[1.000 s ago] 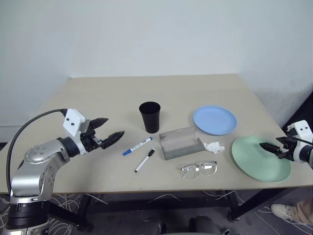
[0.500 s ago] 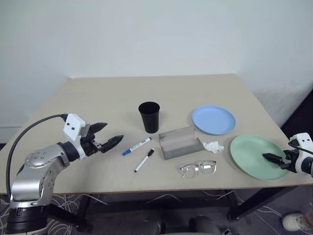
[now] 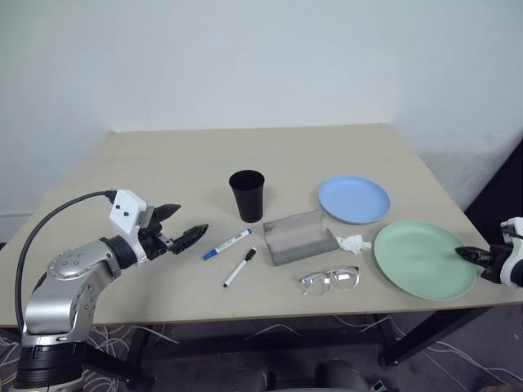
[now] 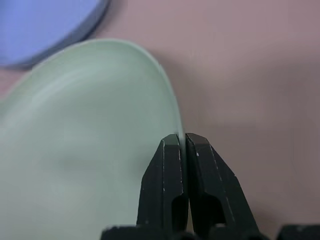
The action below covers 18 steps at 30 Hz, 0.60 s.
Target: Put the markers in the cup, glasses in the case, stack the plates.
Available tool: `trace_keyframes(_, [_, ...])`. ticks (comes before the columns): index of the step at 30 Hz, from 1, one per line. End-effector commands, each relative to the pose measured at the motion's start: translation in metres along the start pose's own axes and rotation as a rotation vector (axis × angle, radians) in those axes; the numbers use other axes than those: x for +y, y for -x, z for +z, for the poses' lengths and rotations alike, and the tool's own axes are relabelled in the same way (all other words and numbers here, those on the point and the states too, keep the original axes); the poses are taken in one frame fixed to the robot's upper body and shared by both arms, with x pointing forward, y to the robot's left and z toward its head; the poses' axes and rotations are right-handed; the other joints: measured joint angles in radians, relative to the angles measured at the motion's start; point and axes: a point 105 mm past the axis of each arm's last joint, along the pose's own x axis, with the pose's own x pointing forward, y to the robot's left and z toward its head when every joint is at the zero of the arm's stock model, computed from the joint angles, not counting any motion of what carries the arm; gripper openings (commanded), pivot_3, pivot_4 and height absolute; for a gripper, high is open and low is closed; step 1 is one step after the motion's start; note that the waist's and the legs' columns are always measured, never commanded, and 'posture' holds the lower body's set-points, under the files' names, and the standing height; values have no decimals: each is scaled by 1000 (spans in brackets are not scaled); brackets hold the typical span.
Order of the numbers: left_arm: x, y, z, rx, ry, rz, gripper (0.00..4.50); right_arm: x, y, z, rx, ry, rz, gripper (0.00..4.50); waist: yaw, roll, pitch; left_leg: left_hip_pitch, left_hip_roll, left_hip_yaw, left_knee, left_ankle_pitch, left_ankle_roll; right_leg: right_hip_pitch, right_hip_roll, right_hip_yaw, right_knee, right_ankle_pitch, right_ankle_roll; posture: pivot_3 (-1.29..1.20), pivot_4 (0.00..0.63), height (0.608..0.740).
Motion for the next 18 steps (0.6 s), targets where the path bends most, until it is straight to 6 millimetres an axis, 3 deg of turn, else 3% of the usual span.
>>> trace_keyframes(1, [-1, -3, 15, -43, -49, 4, 4500, 11, 4, 28, -109, -49, 24, 34, 0, 0, 0, 0, 1, 1, 0, 0, 0, 0, 0, 0, 0, 0, 0, 0, 0, 727])
trace_keyframes(6, [-1, -5, 16, -45, -50, 2, 4500, 62, 10, 61, -259, -36, 226, 34, -2, 1, 0, -1, 4, 6, 0, 0, 0, -1, 0, 0, 0, 0, 0, 0, 0, 727])
trace_keyframes(10, [1, -7, 17, -49, -53, 3, 4500, 103, 3, 82, -314, -5, 304, 34, -2, 0, 0, -1, 6, 7, 0, 0, 0, -2, 1, -1, 0, 0, 0, 0, 0, 727])
trace_keyframes(18, [5, -10, 22, -59, -72, 12, 4500, 168, -41, 126, -380, 65, 272, 34, -1, 0, 0, 0, 10, 14, 0, 0, 1, -6, 0, -3, -2, 0, 0, 0, 0, 727])
